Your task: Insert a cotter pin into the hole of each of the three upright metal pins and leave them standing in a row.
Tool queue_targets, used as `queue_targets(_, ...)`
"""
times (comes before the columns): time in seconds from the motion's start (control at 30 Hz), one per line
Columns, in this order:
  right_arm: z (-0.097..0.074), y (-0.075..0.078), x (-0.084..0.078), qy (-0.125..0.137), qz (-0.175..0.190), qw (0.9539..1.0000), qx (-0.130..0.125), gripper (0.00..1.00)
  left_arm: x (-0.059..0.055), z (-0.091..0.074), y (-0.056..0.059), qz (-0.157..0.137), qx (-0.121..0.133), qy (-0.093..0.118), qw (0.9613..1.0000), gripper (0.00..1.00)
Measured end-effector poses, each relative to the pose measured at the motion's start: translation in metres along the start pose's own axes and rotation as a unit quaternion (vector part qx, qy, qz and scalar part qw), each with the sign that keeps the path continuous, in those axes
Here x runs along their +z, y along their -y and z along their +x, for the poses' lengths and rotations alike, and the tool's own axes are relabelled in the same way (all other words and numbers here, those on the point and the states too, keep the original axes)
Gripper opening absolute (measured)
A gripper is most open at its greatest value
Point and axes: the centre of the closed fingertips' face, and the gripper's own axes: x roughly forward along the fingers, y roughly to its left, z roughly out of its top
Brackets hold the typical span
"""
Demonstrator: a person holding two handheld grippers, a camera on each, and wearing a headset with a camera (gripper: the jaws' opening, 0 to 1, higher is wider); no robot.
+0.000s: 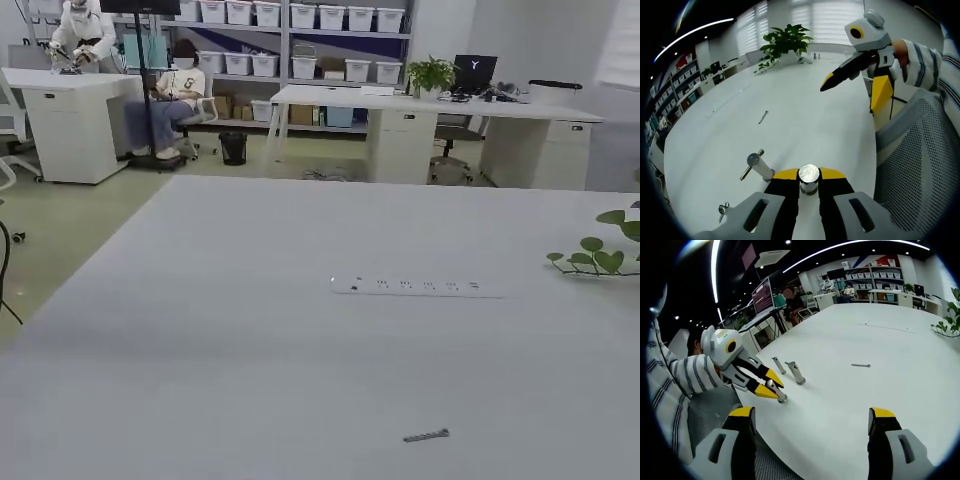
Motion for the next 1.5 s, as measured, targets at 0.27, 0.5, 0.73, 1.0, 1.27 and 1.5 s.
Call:
queue_targets(0.27, 0.001, -0.002, -0.003, -0.007, -0.001, 1.0, 0.004, 0.92, -0.004, 0.002, 0.002, 0.008, -0.003, -0.006, 0.9999, 0.1)
queue_targets(0.5, 0.002, -0.003, 0.002, -0.004, -0.006, 1.0, 0.006, 0.92, -0.007, 0.003, 0.004, 0.003, -0.003, -0.005, 1.0, 0.1)
queue_targets(0.73, 0.003, -0.005, 0.0, -0.007, -0.007, 0.9999, 0.008, 0.92, -0.008, 0.004, 0.003, 0.0, 0.002, -0.003, 1.0, 0.1)
queue_targets(1.0, 0.005, -0.007, -0.001, -0.008, -0.007, 0.9999, 0.009, 0.92, -0.008, 0.003, 0.003, 0.008, 0.0, 0.002, 1.0, 0.1)
queue_targets(1.27, 0.005, -0.008, -0.002, -0.009, -0.009, 0.9999, 0.009, 0.91, -0.009, 0.004, 0.002, -0.01, 0.006, 0.008, 0.9999, 0.11)
queue_targets(1.5, 0.005, -0.01, -0.001, -0.008, -0.011, 0.9998, 0.011, 0.92, -0.003, 0.002, 0.01, -0.033, -0.027, 0.03, 0.9986, 0.18)
